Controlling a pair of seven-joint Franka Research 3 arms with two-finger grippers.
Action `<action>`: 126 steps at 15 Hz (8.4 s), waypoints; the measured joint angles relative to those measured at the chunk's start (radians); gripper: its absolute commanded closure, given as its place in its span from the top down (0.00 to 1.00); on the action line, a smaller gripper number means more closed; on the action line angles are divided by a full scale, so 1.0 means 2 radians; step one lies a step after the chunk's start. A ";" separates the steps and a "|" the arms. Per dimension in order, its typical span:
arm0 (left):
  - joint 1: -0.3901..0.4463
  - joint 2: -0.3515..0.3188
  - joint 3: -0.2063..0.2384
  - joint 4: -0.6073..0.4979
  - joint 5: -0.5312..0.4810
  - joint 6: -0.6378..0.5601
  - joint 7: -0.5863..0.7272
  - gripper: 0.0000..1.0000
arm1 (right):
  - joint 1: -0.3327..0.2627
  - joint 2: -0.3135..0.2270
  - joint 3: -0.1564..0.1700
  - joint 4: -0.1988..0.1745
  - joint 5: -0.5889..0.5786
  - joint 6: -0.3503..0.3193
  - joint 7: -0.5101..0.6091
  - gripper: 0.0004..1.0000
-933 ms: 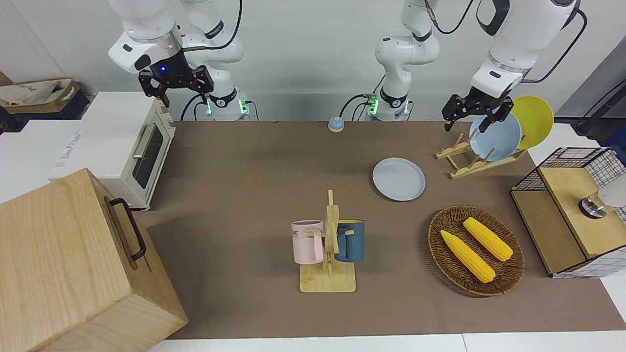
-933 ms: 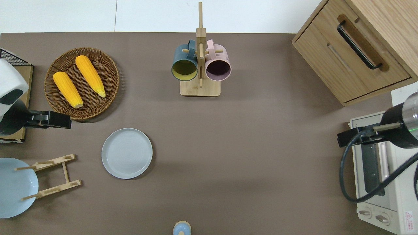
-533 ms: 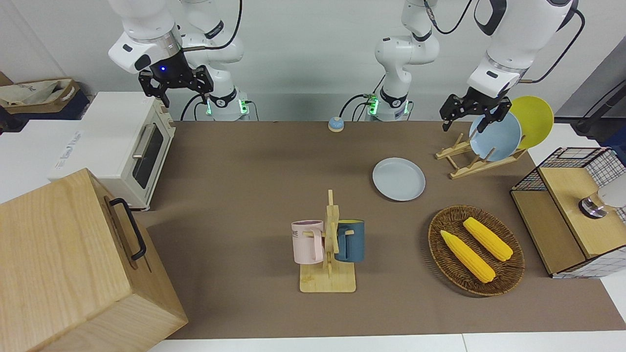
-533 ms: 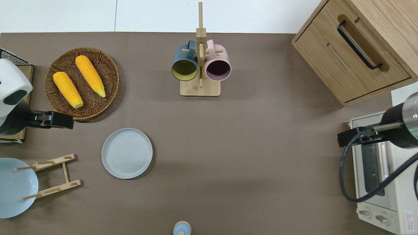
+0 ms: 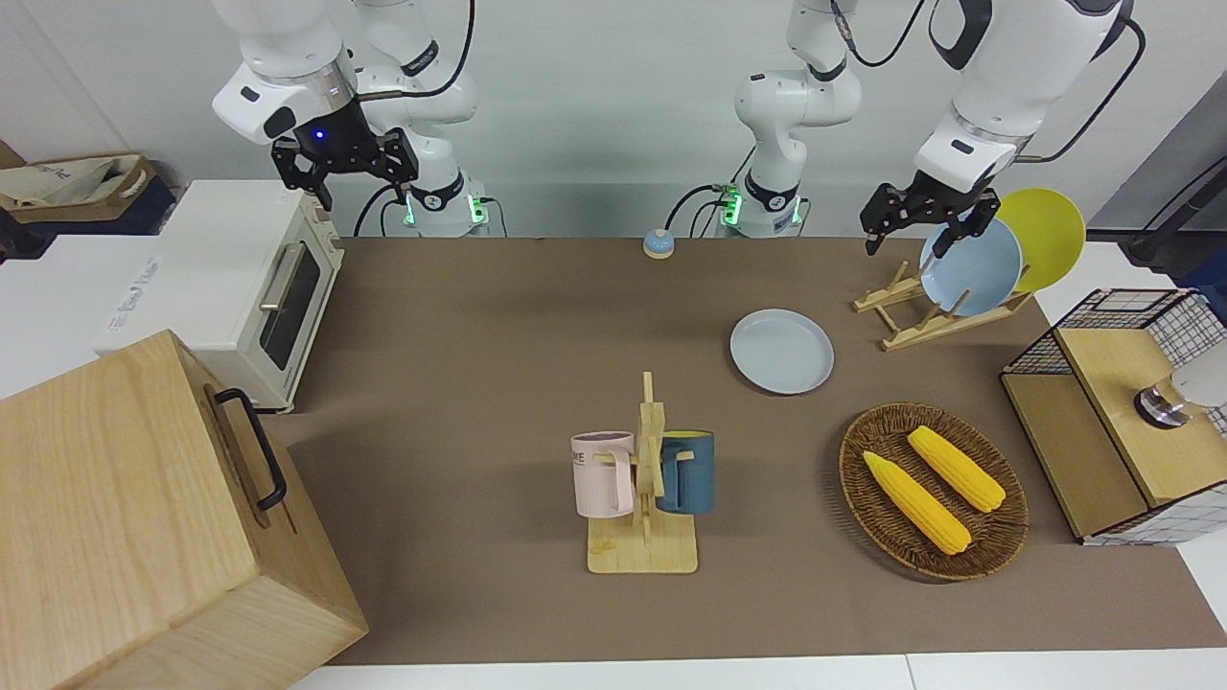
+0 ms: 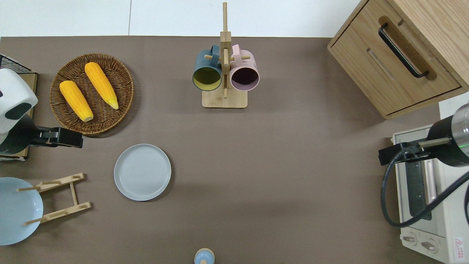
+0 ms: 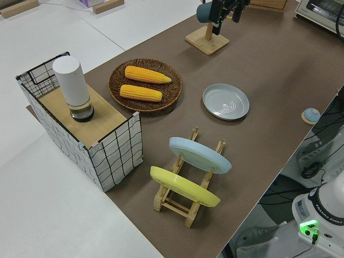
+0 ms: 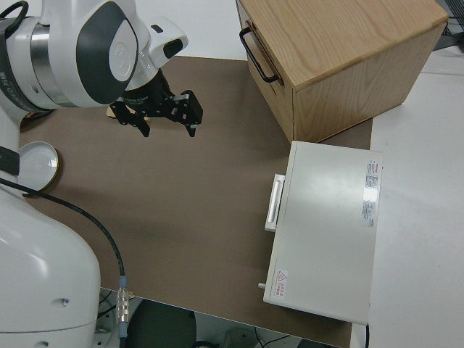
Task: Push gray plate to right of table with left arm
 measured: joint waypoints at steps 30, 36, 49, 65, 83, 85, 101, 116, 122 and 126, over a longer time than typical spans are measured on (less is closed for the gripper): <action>0.000 -0.095 -0.001 -0.450 0.000 0.431 -0.002 1.00 | 0.000 0.000 0.000 0.000 0.000 0.000 0.000 0.98; 0.000 -0.068 -0.001 -0.488 0.000 0.494 -0.002 1.00 | 0.000 0.000 0.000 0.000 0.000 0.000 0.000 0.98; 0.001 -0.037 0.001 -0.488 0.000 0.517 -0.002 0.00 | 0.000 0.000 0.000 0.000 0.000 0.000 0.000 0.98; -0.017 -0.033 0.001 -0.486 -0.013 0.525 -0.017 0.00 | 0.000 0.000 0.000 0.000 0.000 0.000 0.000 0.98; -0.290 0.041 -0.001 -0.404 -0.018 0.534 -0.364 0.00 | 0.000 0.000 0.000 0.000 0.000 0.000 0.000 0.98; -0.317 0.060 -0.001 -0.381 -0.018 0.534 -0.398 0.00 | 0.000 0.000 0.000 0.000 0.000 0.000 0.000 0.98; -0.414 0.166 0.000 -0.233 0.053 0.508 -0.586 0.88 | 0.000 0.000 0.000 0.000 0.000 0.000 0.000 0.98; -0.411 0.187 0.005 -0.211 0.053 0.476 -0.558 0.99 | 0.000 0.000 0.000 0.000 0.000 0.000 0.000 0.98; -0.379 0.142 0.010 -0.202 -0.008 0.400 -0.455 0.99 | 0.000 0.000 0.000 0.000 0.000 0.000 0.000 0.98; -0.350 0.094 0.011 -0.202 -0.017 0.338 -0.413 0.99 | 0.000 0.000 0.000 0.000 0.000 0.000 0.000 0.98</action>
